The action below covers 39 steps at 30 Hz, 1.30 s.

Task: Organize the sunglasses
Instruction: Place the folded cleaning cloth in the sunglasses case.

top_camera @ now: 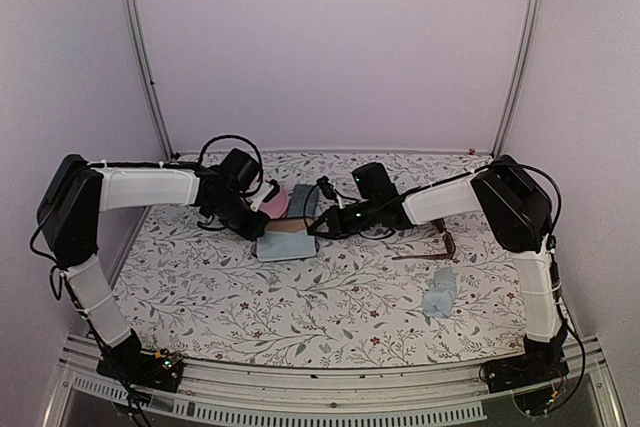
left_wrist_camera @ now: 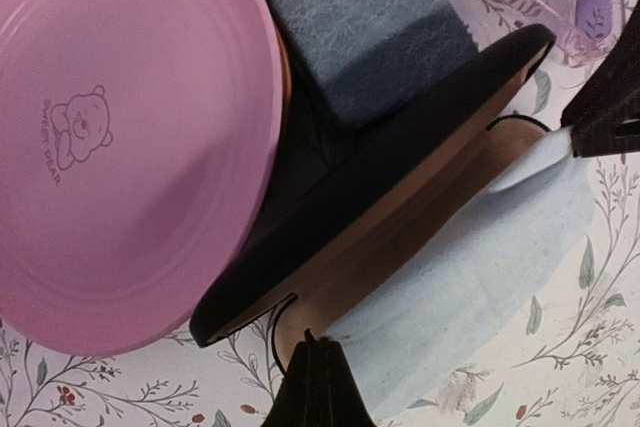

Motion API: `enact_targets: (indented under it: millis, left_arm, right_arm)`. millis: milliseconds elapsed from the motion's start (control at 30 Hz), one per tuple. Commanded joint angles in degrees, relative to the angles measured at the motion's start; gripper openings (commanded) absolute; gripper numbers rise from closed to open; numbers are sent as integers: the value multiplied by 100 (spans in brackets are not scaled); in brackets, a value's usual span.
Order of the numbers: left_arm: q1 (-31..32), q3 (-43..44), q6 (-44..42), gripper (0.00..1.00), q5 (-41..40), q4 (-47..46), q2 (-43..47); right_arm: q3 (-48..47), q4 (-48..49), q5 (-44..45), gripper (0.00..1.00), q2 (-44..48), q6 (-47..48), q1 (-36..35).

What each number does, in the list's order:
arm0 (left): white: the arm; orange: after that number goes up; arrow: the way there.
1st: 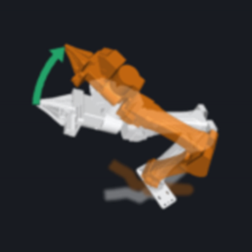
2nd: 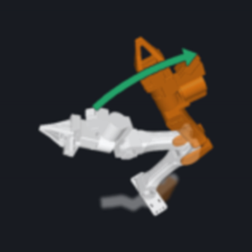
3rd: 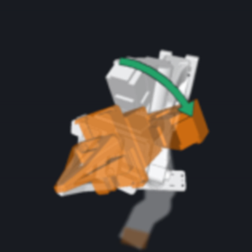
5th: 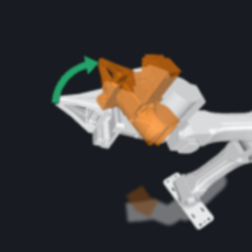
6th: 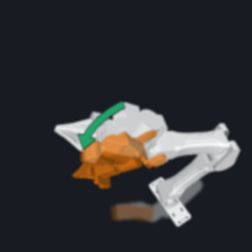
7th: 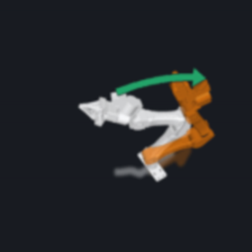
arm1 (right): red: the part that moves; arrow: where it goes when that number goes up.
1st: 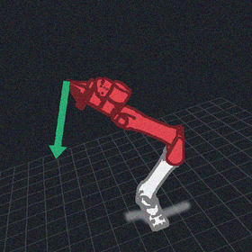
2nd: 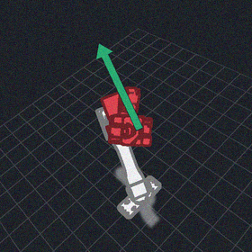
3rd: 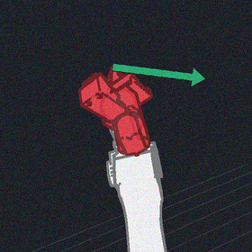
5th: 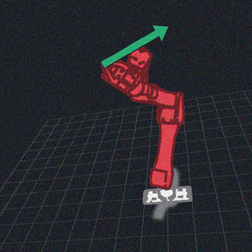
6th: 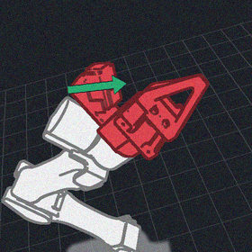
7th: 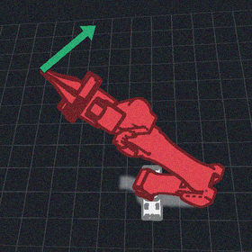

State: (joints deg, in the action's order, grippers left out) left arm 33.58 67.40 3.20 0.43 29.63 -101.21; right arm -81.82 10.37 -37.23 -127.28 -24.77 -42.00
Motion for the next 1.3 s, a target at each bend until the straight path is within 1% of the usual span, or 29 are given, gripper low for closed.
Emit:
enact_targets:
  millis: [0,433,800,1033,1267]
  left_arm:
    - [-123,263,-130,0,-95,100,-212]
    - [-152,406,-152,0,-58,122,-474]
    - [-121,325,-33,0,23,118,-393]
    - [10,224,75,0,20,123,213]
    - [226,-180,325,0,84,138,1067]
  right_arm:
    - [-197,26,202,0,-160,-89,-19]
    - [-308,-234,300,0,-281,123,-83]
    - [-352,-336,364,0,-221,216,-131]
    - [-292,-448,392,0,210,353,-201]
    - [-116,-602,490,0,691,517,-434]
